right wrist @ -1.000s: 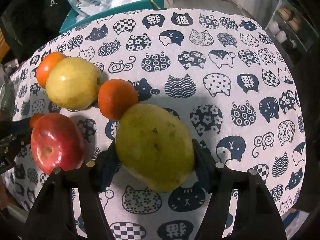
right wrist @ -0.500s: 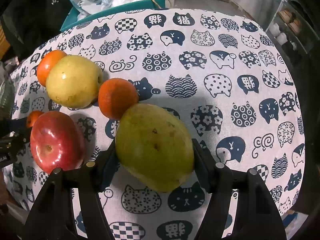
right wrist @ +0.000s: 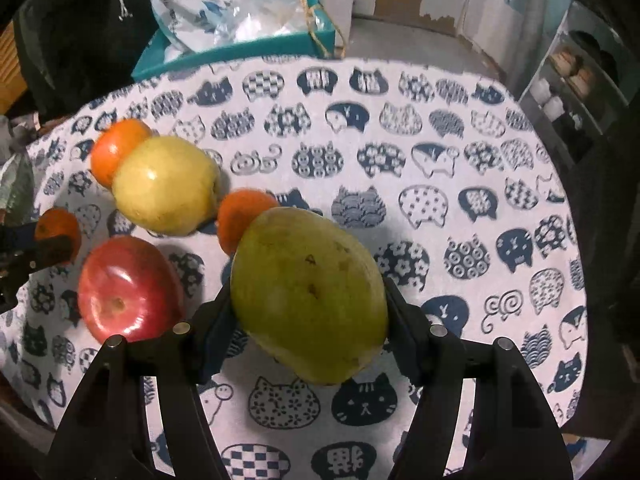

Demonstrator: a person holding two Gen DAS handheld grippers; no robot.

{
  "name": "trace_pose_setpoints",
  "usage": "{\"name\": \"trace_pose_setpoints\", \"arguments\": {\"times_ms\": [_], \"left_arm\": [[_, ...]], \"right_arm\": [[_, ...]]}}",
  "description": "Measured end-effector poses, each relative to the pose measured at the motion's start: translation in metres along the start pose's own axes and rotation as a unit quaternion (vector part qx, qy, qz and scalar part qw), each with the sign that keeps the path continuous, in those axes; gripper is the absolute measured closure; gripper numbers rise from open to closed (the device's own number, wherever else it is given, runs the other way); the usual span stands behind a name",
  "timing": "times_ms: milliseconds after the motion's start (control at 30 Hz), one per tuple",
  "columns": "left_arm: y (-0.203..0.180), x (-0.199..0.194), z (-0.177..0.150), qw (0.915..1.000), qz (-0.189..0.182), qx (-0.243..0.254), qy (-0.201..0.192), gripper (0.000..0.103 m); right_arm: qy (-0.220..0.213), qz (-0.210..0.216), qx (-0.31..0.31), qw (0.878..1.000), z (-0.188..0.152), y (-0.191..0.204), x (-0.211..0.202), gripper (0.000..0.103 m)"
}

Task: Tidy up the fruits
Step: 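Grasp and lift the tangerine with the left gripper while the right gripper lifts the green-yellow pear, then carry the tangerine and pear with both grippers over the glass bowl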

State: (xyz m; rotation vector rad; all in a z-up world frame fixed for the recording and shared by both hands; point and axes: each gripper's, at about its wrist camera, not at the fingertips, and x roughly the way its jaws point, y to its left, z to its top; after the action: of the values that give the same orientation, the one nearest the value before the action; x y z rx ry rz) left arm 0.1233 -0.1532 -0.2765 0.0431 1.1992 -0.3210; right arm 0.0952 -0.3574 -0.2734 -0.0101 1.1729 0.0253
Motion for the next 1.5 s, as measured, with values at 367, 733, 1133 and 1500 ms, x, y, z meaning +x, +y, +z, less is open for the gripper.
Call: {"name": "trace_pose_setpoints", "arguments": {"times_ms": [367,733,1133,1500], "left_arm": [[0.004,-0.063,0.000,0.9982,0.012,-0.007,-0.059,0.060],[0.004,-0.119,-0.005,0.9937,0.017,0.002,-0.110,0.060],[0.018,-0.166,-0.013,0.9883,0.027,-0.002,-0.150,0.060],[0.038,-0.190,-0.021,0.9853,0.031,-0.017,-0.167,0.060]], "right_arm": [[-0.058,0.000,-0.007,0.998,0.009,0.015,-0.058,0.035],[-0.111,0.003,-0.016,0.994,0.020,0.031,-0.114,0.035],[-0.154,0.023,-0.036,0.987,0.029,0.059,-0.157,0.035],[-0.172,0.044,-0.052,0.983,0.039,0.087,-0.174,0.035]]}}
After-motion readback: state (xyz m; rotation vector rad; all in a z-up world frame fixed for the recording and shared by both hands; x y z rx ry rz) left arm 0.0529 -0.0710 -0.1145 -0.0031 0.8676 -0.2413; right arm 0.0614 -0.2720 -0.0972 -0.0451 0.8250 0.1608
